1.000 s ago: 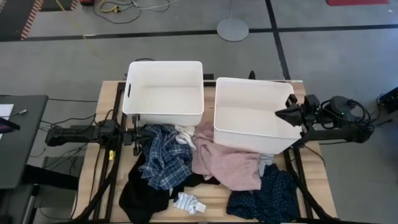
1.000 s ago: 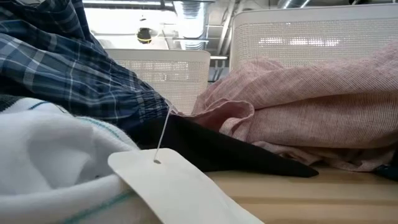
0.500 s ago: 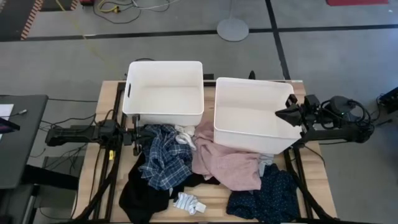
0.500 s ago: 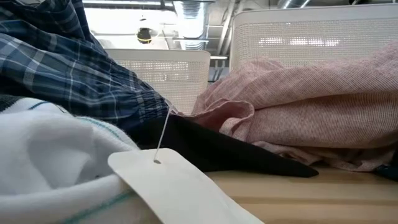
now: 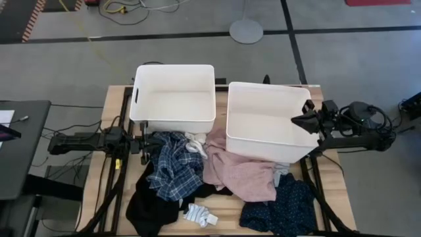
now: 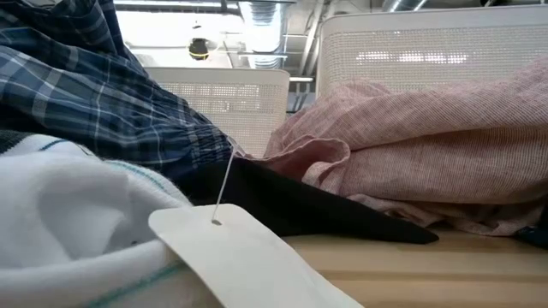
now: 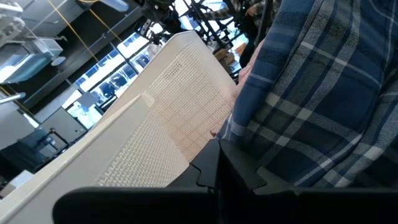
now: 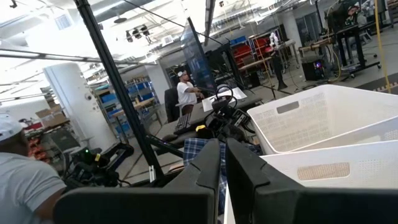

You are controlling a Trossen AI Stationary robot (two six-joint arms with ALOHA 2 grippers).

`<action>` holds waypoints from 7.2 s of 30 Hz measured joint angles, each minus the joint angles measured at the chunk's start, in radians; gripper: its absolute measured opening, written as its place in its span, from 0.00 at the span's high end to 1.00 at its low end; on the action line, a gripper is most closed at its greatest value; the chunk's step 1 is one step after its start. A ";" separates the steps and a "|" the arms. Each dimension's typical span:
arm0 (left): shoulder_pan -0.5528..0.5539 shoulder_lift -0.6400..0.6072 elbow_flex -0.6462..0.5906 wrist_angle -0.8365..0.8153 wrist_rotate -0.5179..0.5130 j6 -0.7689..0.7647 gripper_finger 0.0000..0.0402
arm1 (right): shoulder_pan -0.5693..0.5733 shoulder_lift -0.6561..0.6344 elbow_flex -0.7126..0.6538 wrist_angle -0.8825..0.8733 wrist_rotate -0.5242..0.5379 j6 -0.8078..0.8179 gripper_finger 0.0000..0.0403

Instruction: Sort clothes

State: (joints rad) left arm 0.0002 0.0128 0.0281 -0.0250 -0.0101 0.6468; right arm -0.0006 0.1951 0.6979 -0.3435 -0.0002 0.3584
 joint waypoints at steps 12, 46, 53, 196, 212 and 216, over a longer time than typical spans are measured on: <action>0.000 0.000 0.000 0.000 0.000 0.000 0.98 | 0.000 0.000 0.000 0.000 0.000 0.000 0.89; 0.000 0.000 0.000 0.000 0.000 0.000 0.98 | 0.000 0.000 0.000 0.000 0.000 0.000 0.89; 0.000 0.000 0.000 0.000 0.000 0.000 0.98 | 0.000 0.000 0.000 0.000 0.000 0.000 0.89; 0.000 0.000 0.000 0.000 0.000 0.000 0.98 | 0.000 0.000 0.000 0.000 0.000 0.000 0.89; 0.000 0.000 0.000 0.050 -0.005 0.281 0.98 | 0.000 0.000 0.000 0.000 0.000 0.000 0.89; 0.000 0.000 0.000 0.105 0.002 0.002 0.98 | 0.000 0.000 0.000 0.000 0.000 0.000 0.89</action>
State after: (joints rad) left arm 0.0006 0.0128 0.0280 0.0804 -0.0084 0.6485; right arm -0.0009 0.1952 0.6975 -0.3435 -0.0002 0.3584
